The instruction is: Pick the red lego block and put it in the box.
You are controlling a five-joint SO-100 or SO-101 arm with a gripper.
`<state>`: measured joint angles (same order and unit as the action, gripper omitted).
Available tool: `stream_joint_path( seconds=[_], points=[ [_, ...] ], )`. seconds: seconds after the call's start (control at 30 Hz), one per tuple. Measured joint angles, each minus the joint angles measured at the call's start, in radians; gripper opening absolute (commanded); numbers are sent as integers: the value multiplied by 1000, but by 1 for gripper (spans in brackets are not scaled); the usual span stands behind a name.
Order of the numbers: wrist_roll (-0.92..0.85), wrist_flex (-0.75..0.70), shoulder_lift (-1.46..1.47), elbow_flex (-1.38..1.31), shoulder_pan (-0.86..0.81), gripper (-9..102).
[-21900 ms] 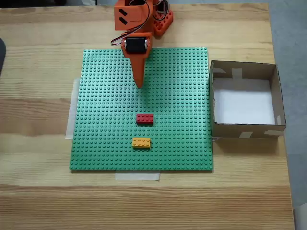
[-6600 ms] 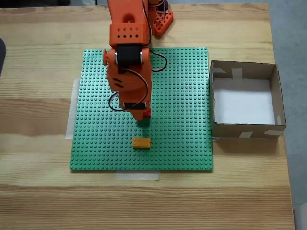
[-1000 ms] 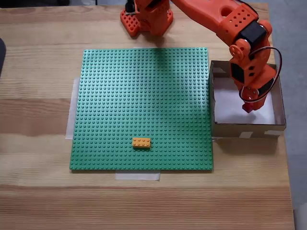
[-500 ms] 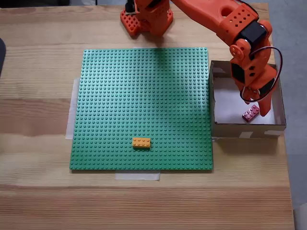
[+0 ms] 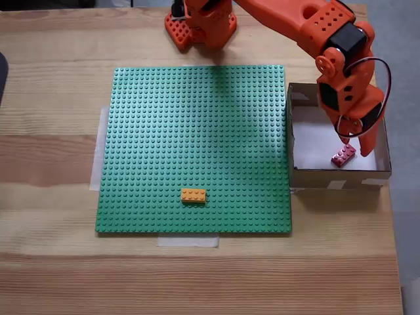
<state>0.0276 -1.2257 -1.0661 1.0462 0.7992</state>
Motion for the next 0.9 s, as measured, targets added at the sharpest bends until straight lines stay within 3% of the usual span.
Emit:
stream_joint_path(
  seconds=[0.47, 0.9],
  points=[
    [-3, -35, -201, 3, 0, 12],
    [-51, 46, -456, 244, -46, 7]
  ],
)
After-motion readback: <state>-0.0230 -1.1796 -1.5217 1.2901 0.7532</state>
